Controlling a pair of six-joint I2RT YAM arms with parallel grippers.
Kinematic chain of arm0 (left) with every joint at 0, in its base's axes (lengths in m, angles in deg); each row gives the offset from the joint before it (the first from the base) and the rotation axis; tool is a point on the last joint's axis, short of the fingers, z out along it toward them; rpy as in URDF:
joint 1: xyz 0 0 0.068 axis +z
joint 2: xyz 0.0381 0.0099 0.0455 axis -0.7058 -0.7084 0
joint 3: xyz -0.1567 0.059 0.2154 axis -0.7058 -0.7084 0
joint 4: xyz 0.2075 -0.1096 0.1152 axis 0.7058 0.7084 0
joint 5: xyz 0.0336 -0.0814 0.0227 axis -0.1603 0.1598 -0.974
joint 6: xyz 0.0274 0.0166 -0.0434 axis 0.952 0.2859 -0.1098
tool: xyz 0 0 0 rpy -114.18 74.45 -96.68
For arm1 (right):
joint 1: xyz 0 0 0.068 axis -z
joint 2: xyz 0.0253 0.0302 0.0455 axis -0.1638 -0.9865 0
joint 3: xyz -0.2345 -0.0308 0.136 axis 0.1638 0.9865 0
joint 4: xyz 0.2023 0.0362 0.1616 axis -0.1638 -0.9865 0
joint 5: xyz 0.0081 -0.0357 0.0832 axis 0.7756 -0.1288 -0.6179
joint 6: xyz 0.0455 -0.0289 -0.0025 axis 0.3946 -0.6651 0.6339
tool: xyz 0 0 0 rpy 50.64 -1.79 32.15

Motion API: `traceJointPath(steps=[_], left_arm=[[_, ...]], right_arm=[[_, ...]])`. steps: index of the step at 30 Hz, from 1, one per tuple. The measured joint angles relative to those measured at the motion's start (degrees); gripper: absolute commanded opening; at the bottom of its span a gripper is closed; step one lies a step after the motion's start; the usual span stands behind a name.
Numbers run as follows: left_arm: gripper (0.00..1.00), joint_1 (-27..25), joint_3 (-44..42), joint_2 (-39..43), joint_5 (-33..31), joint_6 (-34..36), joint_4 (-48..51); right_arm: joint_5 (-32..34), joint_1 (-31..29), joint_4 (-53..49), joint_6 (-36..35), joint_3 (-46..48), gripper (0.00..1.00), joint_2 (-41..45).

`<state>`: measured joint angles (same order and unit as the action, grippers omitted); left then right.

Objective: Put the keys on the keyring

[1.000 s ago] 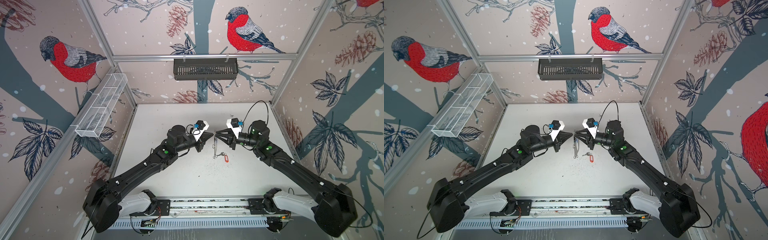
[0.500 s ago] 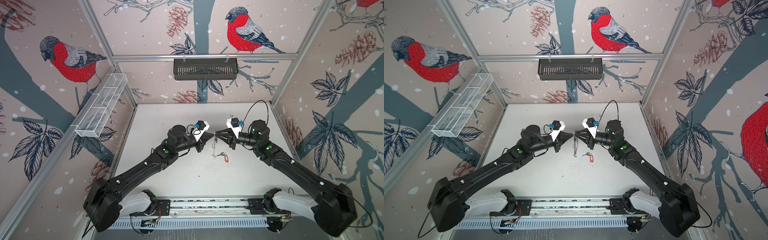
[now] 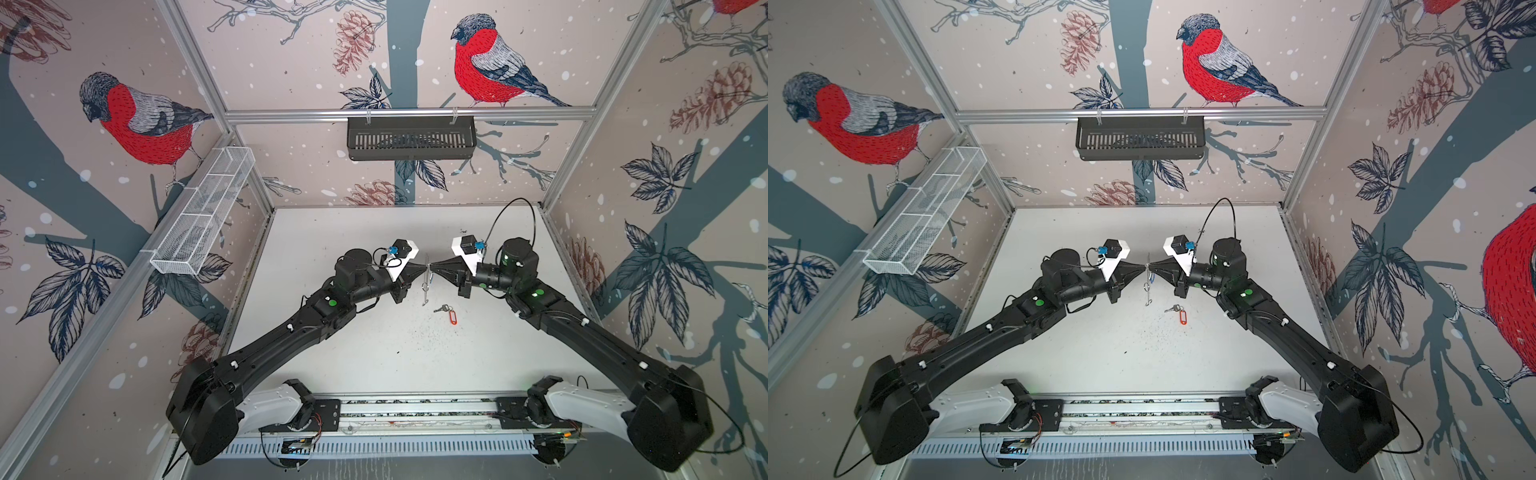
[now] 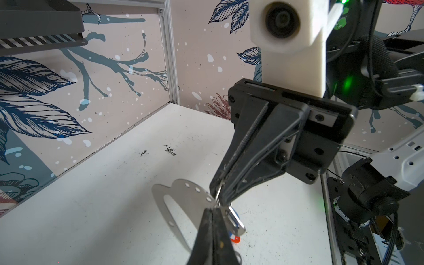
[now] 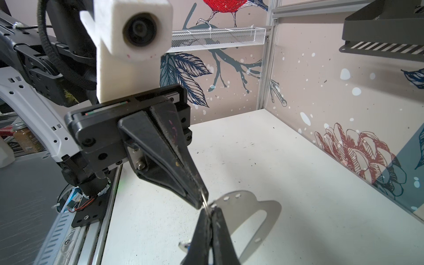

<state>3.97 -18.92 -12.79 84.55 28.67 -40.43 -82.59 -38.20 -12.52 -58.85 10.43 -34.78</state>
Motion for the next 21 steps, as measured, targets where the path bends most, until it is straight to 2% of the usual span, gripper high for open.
traceJointPath(steps=[3,6,12,16,21], left_arm=[[0.25,0.28,0.13,2.03,-1.92,0.11,1.16],[0.27,0.33,0.72,4.04,-4.26,0.85,2.71],[0.21,0.37,4.59,4.74,-7.19,4.31,10.1],[0.16,0.37,9.05,3.28,-7.1,7.91,17.38],[0.15,0.37,12.63,2.51,-5.31,12.61,24.04]], right_arm=[[1.88,0.13,-1.81,-0.98,-0.35,0.0,-0.57],[2.75,0.02,-3.63,-1.38,-0.92,0.0,-1.18],[4.24,-0.98,-7.89,-3.37,-4.02,0.0,-1.97],[5.64,-2.29,-14.56,-6.23,-10.27,0.0,-3.34],[6.91,-3.04,-24.33,-10.25,-18.01,0.0,-5.49]])
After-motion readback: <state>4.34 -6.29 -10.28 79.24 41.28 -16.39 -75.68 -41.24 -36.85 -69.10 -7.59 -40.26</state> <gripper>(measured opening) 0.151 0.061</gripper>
